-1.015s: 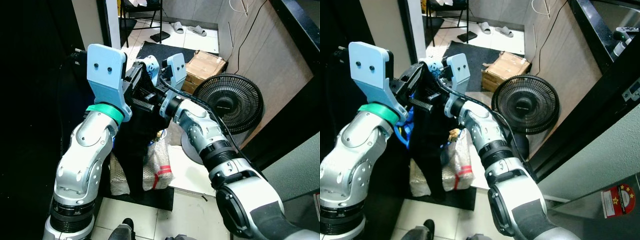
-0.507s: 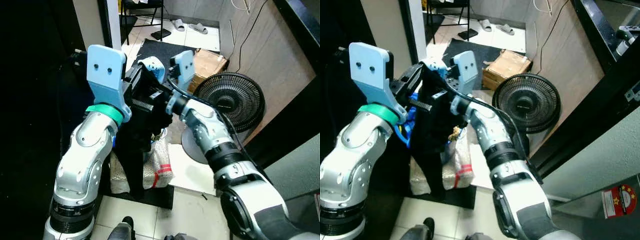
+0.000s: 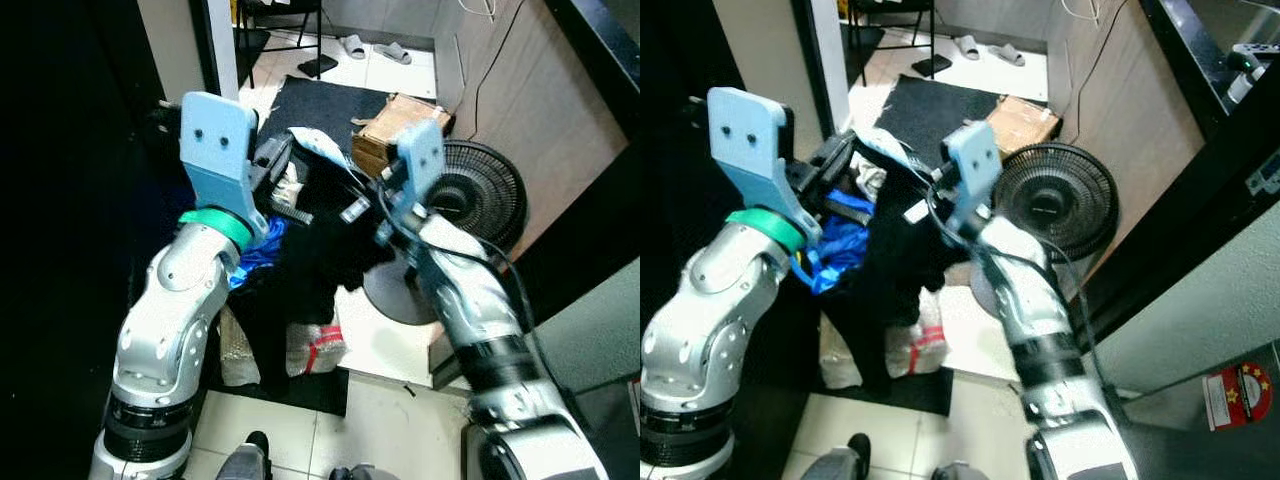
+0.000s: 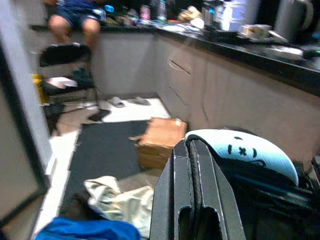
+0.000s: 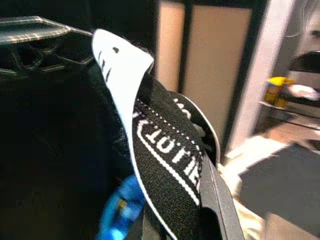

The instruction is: Clothes washing

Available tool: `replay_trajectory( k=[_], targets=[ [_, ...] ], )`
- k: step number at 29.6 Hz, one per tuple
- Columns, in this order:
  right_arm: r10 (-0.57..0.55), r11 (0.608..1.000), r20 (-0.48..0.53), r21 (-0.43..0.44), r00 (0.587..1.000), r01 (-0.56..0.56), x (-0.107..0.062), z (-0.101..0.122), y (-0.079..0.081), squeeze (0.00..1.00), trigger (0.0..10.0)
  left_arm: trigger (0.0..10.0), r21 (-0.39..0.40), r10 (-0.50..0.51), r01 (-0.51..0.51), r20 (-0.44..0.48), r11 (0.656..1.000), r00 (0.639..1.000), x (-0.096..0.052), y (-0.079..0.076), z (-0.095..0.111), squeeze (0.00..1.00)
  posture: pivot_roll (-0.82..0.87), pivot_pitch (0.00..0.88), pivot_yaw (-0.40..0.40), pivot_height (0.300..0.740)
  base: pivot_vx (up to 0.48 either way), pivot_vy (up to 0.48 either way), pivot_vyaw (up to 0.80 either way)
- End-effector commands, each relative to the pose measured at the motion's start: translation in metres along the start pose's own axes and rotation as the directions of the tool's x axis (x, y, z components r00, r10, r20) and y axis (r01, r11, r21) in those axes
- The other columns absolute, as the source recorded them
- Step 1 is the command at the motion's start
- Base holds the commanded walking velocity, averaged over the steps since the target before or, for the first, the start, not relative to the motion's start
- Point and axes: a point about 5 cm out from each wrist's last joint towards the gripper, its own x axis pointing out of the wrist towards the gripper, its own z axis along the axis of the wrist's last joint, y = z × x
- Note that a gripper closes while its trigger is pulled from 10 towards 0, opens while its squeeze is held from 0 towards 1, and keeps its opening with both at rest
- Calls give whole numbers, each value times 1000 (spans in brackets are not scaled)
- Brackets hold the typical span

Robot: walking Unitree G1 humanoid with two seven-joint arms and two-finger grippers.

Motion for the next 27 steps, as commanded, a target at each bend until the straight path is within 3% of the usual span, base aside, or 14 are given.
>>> replay_trajectory(
  k=[1, 4, 12, 13, 14, 15, 19, 20, 22, 23, 27],
  targets=[
    [-125, 991, -64, -58, 990, 122, -18, -9, -17, 0, 10000, 10000, 10, 34, -35, 24, 999, 999, -2, 7, 4, 1000, 0, 70, 24, 740, 0, 0, 0],
    [-242, 966, -72, -110, 968, 234, -25, -11, -27, 0, 10000, 10000, 9, 31, -31, 25, 999, 999, -2, 5, 4, 1000, 2, 69, 25, 740, 0, 0, 0],
    [-259, 963, -67, -86, 963, 253, -18, -9, -19, 0, 10000, 10000, 41, 17, -18, 26, 999, 1000, -2, 4, 4, 1000, 17, 76, 23, 740, 0, 0, 0],
    [-258, 964, -65, -83, 964, 252, -14, -9, -16, 0, 10000, 10000, 47, 25, -26, 26, 999, 999, -2, 4, 4, 839, 19, 82, 22, 740, 0, 0, 0],
    [-257, 964, -64, -81, 964, 251, -12, -9, -15, 0, 10000, 10000, 50, 31, -32, 27, 998, 999, -2, 5, 4, 839, 19, 82, 22, 740, 0, 0, 0],
    [-255, 965, -63, -81, 965, 249, -8, -10, -12, 0, 10000, 10000, 59, 41, -43, 27, 997, 999, -1, 6, 3, 0, 18, 79, 22, 740, 0, 0, 0],
    [-257, 965, -66, -77, 964, 252, 2, -12, -6, 0, 10000, 10000, 66, 47, -48, 18, 997, 999, 1, 4, -1, 0, 27, 83, 13, 740, 0, 0, 0],
    [-254, 966, -61, -71, 965, 250, 7, -12, -3, 0, 10000, 10000, 70, 42, -43, 16, 997, 999, 1, 3, -2, 361, 27, 81, 10, 740, 0, 0, 0],
    [-251, 967, -57, -67, 966, 248, 9, -12, -1, 0, 10000, 10000, 74, 40, -41, 16, 996, 999, 1, 3, -3, 361, 27, 81, 10, 740, 0, 0, 0],
    [-251, 967, -54, -65, 967, 247, 10, -12, 0, 0, 10000, 10000, 74, 41, -42, 16, 996, 999, 0, 3, -3, 1000, 28, 80, 10, 740, 0, 0, 0],
    [-286, 957, -42, -62, 957, 283, 6, -8, -5, 0, 10000, 10000, 84, 59, -59, 9, 995, 998, -3, 6, -5, 1000, 30, 87, 3, 740, 0, 0, 0]
  ],
)
